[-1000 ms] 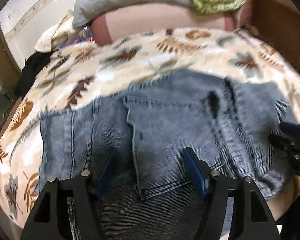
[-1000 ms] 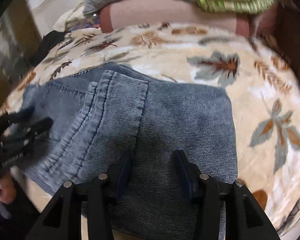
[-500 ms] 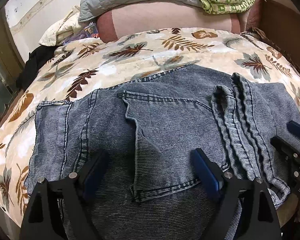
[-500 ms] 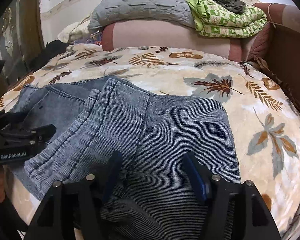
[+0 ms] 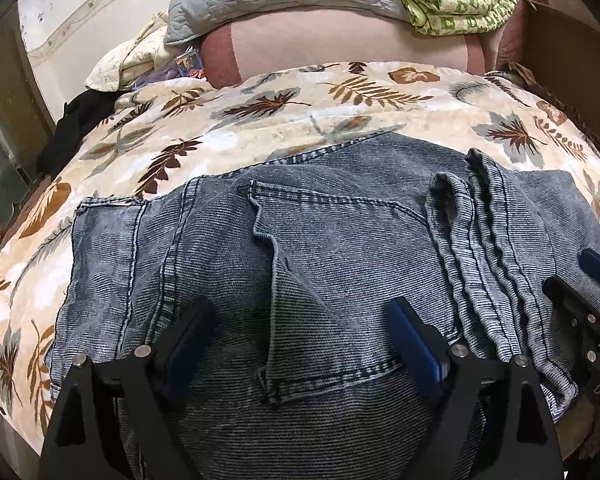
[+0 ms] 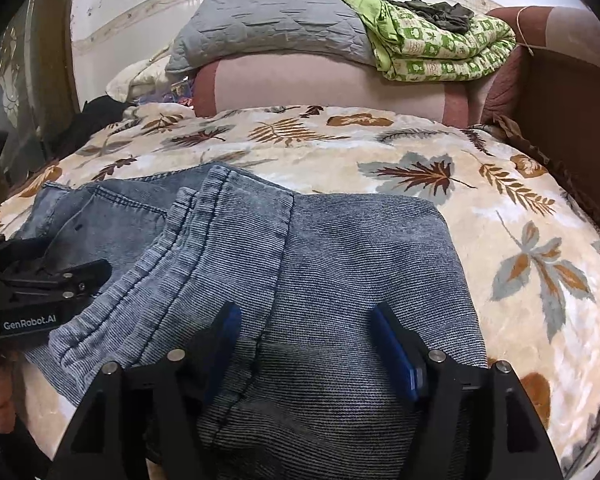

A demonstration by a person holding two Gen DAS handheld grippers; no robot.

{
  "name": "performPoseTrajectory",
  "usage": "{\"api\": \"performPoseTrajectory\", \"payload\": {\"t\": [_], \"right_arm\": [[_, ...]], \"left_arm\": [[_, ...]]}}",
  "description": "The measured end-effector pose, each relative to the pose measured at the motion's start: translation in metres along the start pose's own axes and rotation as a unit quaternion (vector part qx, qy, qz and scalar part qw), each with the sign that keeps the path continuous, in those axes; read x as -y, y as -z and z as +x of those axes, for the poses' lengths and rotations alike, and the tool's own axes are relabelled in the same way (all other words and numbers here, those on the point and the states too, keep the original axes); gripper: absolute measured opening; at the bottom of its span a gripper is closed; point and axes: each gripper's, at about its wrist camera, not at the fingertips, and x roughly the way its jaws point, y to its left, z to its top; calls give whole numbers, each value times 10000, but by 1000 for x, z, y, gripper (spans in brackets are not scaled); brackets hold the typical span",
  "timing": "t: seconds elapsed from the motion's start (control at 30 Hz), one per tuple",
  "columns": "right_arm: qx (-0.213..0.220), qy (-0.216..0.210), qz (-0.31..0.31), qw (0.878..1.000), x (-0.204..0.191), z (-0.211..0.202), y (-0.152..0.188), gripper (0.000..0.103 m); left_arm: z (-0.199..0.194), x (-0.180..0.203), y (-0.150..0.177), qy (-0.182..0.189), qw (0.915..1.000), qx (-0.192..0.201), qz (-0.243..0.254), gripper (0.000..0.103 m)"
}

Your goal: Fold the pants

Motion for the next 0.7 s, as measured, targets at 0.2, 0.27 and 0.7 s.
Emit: {"api": "performPoseTrajectory", "payload": {"t": [0.2,0.27,0.7], "right_arm": [[-39,-21,-58,10000,1,0,-1,71],[-72,-31,-98,9999,1,-1,-2,72],[525,42,-132,9985,-2,-43,-17,77]], "left_arm": [[-3,-1,-2,4,10000,-19,-17,89],[-8,0,0,-51,10000,29,-14,88],[-70,-64,38,-606,9891,607,-1196,92]]}}
